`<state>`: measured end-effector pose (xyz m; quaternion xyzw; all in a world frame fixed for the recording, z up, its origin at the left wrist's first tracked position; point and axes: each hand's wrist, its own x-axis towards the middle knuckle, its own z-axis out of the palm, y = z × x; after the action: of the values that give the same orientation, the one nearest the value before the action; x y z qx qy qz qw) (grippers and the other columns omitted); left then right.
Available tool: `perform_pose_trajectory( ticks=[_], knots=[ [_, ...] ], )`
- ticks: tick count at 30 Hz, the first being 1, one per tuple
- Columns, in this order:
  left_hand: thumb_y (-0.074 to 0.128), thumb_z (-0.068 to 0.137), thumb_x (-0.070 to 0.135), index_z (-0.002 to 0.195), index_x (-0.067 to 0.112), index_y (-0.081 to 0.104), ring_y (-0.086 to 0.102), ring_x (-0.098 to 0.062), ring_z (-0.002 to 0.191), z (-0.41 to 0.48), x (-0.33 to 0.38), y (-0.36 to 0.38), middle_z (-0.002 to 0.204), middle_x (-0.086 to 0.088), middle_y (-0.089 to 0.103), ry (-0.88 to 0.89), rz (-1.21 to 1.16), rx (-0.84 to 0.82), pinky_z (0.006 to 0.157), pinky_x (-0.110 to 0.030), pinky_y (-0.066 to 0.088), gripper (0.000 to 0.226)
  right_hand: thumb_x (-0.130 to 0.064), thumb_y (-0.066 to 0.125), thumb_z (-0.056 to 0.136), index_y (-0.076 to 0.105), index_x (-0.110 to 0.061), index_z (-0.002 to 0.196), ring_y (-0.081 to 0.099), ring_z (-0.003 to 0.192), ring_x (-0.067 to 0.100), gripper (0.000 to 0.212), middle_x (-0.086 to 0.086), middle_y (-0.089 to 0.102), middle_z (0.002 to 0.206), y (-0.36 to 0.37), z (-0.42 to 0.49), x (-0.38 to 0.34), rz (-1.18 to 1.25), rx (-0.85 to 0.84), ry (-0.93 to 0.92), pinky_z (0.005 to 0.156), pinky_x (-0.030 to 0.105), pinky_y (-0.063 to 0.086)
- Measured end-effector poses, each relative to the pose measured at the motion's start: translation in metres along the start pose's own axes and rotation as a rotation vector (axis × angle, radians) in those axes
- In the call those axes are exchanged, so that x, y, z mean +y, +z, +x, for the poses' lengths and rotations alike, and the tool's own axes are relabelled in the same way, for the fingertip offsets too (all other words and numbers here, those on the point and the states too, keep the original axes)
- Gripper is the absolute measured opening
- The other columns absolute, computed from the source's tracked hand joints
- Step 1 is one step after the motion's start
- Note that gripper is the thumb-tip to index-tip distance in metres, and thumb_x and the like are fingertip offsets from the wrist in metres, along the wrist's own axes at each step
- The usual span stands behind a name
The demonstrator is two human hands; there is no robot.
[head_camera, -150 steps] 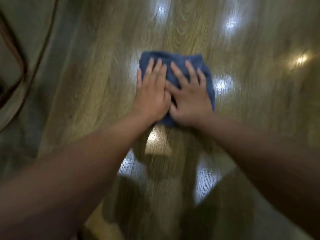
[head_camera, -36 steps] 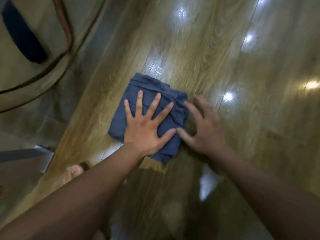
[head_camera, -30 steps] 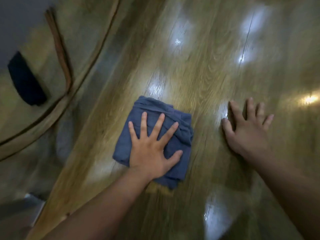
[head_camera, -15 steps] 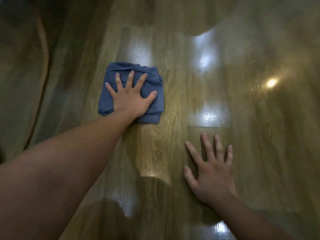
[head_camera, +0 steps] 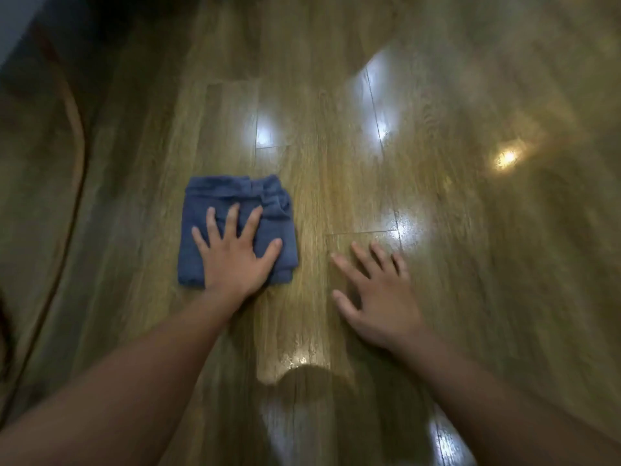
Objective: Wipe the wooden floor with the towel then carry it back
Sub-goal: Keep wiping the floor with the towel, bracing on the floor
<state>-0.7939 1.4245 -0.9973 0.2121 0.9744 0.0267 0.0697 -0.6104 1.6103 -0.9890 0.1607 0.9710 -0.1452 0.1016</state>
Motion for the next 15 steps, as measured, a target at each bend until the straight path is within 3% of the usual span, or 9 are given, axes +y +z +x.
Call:
perform_pose_trajectory(
  ticks=[2,5,12,15],
  knots=[
    [0.017,0.086,0.08,0.153,0.043,0.019,-0.003,-0.037,0.151,-0.059,0.014,0.013,0.165,0.0,0.017,0.029,0.018,-0.002,0.117,-0.066,0.001,0.077,-0.066,0.012,0.089,0.012,-0.045,0.155,0.002,0.154,0.027,0.07,0.0,0.011,0.167,-0.015,-0.008,0.046,0.023,0.067,0.13,0.123,0.057,0.002],
    [0.015,0.087,0.081,0.153,0.043,0.021,0.005,-0.041,0.15,-0.099,0.045,0.025,0.162,-0.002,0.023,-0.024,0.036,-0.012,0.115,-0.069,0.003,0.076,-0.067,0.002,0.088,0.004,-0.045,0.157,-0.01,0.153,0.035,0.073,0.003,-0.002,0.168,-0.019,-0.035,0.119,-0.059,0.044,0.456,0.12,0.063,-0.002],
    [0.006,0.081,0.083,0.154,0.047,0.006,-0.009,-0.04,0.15,-0.049,0.095,0.011,0.167,0.001,0.003,-0.257,0.012,-0.071,0.113,-0.07,-0.005,0.081,-0.066,0.003,0.089,-0.003,-0.043,0.157,-0.018,0.151,0.039,0.072,0.007,-0.01,0.168,-0.009,-0.035,0.129,-0.077,0.024,0.426,0.117,0.066,-0.008],
    [0.007,0.082,0.083,0.155,0.045,0.003,-0.014,-0.043,0.149,0.009,0.147,0.006,0.167,0.0,-0.003,-0.257,-0.017,-0.068,0.112,-0.072,-0.009,0.082,-0.066,0.005,0.09,-0.004,-0.043,0.157,-0.017,0.151,0.04,0.071,0.007,-0.01,0.168,-0.007,-0.033,0.132,-0.086,0.037,0.43,0.116,0.067,-0.007]
  ],
)
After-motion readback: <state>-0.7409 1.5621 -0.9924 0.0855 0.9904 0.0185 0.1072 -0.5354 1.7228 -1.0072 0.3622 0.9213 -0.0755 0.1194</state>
